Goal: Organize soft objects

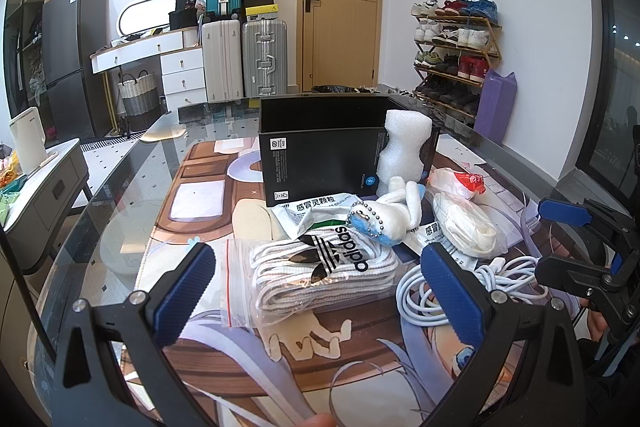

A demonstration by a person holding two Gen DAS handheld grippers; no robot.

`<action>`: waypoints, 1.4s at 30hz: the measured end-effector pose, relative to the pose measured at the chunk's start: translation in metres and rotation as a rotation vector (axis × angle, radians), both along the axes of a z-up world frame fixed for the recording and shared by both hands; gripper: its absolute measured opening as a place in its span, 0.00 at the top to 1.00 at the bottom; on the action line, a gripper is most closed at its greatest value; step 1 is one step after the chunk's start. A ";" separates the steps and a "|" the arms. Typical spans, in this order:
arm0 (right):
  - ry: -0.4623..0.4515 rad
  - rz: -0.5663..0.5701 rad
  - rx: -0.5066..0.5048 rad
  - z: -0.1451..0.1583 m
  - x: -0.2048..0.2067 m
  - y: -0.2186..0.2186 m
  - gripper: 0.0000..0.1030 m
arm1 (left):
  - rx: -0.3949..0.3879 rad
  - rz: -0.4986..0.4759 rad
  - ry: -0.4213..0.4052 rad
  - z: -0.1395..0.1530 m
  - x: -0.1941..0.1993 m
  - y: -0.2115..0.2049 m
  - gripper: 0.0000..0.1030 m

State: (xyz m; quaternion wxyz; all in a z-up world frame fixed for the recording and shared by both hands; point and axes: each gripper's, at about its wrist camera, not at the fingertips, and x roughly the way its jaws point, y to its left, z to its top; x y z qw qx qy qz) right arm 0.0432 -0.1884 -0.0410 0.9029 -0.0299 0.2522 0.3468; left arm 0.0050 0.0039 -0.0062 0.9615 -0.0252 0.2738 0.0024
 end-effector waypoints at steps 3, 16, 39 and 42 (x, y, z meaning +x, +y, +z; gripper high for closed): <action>-0.001 -0.001 0.000 0.001 0.000 0.000 0.01 | 0.000 0.000 0.000 0.000 0.000 0.000 0.00; -0.008 -0.014 -0.017 0.000 0.004 -0.001 0.01 | 0.000 0.002 0.007 -0.001 0.000 0.001 0.00; 0.111 -0.053 -0.078 -0.016 -0.004 0.034 0.01 | 0.021 0.026 0.056 0.005 0.005 0.003 0.00; 0.151 -0.065 -0.056 -0.021 0.002 0.033 0.01 | -0.001 0.023 0.078 0.003 0.008 0.006 0.00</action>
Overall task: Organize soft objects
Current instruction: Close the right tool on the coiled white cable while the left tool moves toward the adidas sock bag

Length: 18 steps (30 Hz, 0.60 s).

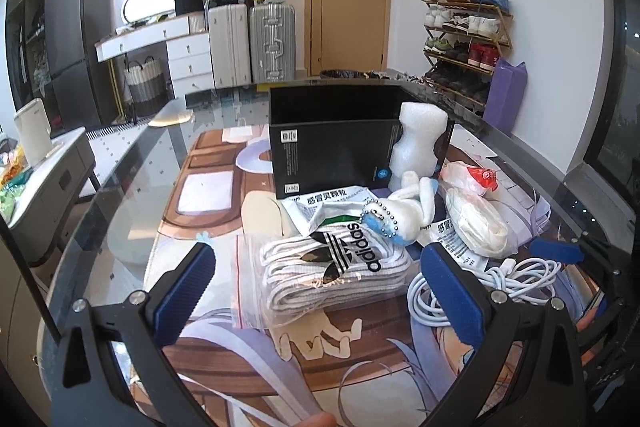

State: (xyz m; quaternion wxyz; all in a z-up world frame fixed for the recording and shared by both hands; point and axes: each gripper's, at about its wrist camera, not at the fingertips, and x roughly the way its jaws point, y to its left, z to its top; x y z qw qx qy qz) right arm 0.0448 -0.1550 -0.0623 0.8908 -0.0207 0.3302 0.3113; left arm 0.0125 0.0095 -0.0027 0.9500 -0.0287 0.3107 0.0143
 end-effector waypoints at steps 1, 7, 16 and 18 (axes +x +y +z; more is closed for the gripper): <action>0.011 -0.003 0.001 -0.001 0.002 0.001 0.01 | -0.007 0.002 0.006 -0.001 0.001 0.001 0.00; 0.011 -0.031 -0.011 -0.004 0.006 0.007 0.16 | -0.034 0.012 0.020 -0.001 0.003 0.005 0.00; 0.015 0.020 0.004 -0.003 -0.001 0.002 0.37 | -0.038 0.004 0.026 -0.002 0.004 0.004 0.00; 0.012 0.027 0.008 -0.004 -0.003 0.000 0.38 | -0.039 0.003 0.027 -0.002 0.004 0.004 0.00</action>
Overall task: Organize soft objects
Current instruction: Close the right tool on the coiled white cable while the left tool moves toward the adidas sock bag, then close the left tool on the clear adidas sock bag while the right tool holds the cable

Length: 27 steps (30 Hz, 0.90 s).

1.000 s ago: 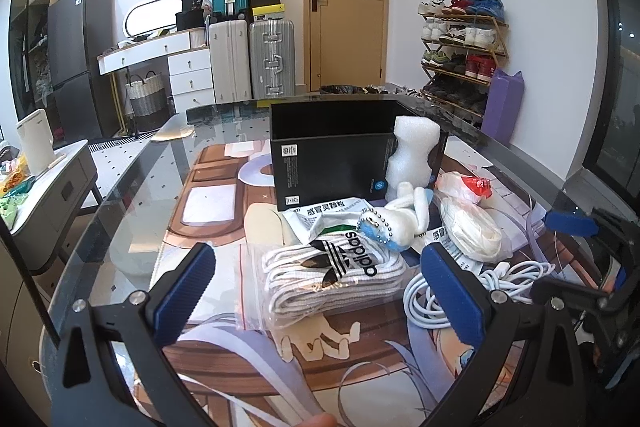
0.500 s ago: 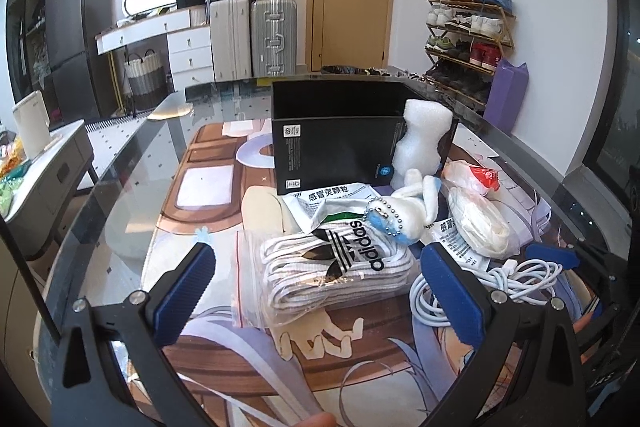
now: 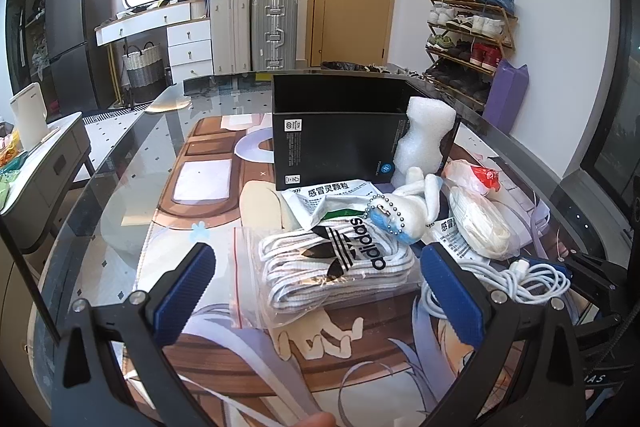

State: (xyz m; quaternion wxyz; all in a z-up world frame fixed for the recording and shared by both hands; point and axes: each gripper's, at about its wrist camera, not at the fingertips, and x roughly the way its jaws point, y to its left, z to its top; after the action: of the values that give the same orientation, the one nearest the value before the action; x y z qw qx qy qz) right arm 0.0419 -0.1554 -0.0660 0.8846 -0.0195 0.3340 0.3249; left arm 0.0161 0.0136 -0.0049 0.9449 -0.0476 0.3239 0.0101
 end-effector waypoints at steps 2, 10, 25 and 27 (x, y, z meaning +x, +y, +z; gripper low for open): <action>-0.001 0.007 0.006 -0.001 -0.002 -0.002 0.38 | -0.002 0.000 0.001 0.000 0.000 0.000 0.00; -0.022 0.027 0.029 0.002 -0.010 -0.008 0.39 | -0.010 -0.004 0.012 -0.001 0.001 0.001 0.00; -0.098 -0.026 0.073 0.020 -0.017 -0.030 0.39 | -0.008 -0.010 0.114 -0.013 0.019 -0.008 0.00; -0.105 -0.033 0.079 0.022 -0.017 -0.033 0.39 | 0.001 -0.010 0.127 -0.014 0.023 -0.011 0.00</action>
State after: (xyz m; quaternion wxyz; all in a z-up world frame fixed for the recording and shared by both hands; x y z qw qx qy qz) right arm 0.0254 -0.1884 -0.0442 0.9062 0.0040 0.2742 0.3218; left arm 0.0388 0.0029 -0.0191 0.9225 -0.0448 0.3834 0.0087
